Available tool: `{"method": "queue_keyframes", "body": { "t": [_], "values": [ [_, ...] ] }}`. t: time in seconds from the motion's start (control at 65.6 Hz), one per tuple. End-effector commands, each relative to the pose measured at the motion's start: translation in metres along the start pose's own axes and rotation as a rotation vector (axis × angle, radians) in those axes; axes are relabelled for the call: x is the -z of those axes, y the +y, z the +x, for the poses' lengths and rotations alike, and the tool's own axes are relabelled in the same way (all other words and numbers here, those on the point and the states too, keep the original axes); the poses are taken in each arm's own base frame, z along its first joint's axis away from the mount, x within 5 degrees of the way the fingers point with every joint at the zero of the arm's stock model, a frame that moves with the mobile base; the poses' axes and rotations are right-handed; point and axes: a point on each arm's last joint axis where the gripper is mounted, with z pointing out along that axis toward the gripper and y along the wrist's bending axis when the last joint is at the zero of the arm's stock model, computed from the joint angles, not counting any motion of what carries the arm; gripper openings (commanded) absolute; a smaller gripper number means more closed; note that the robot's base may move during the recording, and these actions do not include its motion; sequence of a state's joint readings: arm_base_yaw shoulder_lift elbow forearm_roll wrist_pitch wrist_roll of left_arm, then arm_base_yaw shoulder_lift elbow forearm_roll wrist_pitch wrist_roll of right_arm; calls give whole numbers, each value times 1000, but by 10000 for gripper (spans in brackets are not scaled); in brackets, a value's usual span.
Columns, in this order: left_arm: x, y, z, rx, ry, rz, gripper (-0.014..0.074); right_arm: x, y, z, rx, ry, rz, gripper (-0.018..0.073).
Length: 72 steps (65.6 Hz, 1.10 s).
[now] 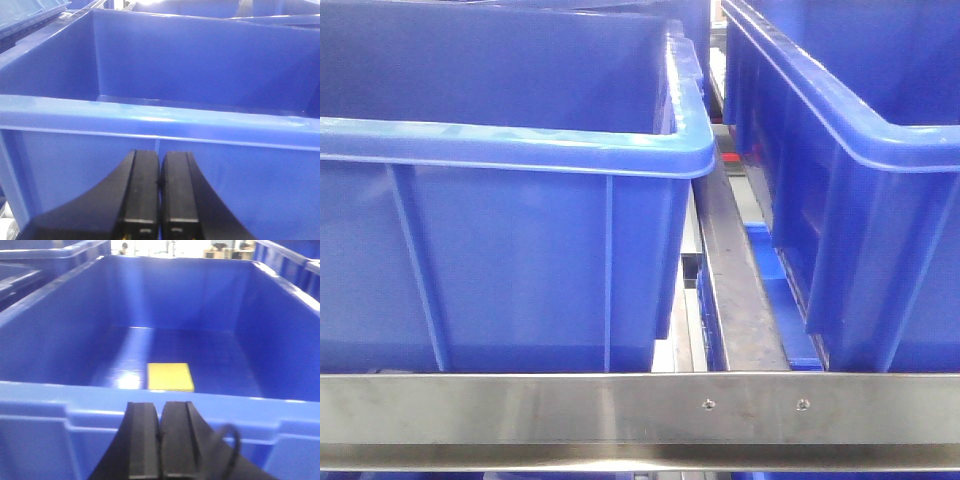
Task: Place yellow foam block on left shelf second layer
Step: 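Withdraw the open right gripper from the blue bin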
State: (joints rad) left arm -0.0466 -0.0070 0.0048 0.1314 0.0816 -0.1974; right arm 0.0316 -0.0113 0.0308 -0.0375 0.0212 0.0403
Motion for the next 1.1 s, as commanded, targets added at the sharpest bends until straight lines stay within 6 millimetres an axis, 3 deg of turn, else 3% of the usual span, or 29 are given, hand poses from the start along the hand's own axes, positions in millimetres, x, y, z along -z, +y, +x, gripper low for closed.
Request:
{"method": "queue_keyframes", "body": {
  "t": [0.0, 1.082],
  "values": [
    [-1, -1, 1, 6, -62, 20, 136, 3, -1, -16, 7, -123, 26, 57],
    [-1, -1, 1, 6, -56, 19, 136, 3, -2, -16, 8, -120, 37, 57]
  ]
}}
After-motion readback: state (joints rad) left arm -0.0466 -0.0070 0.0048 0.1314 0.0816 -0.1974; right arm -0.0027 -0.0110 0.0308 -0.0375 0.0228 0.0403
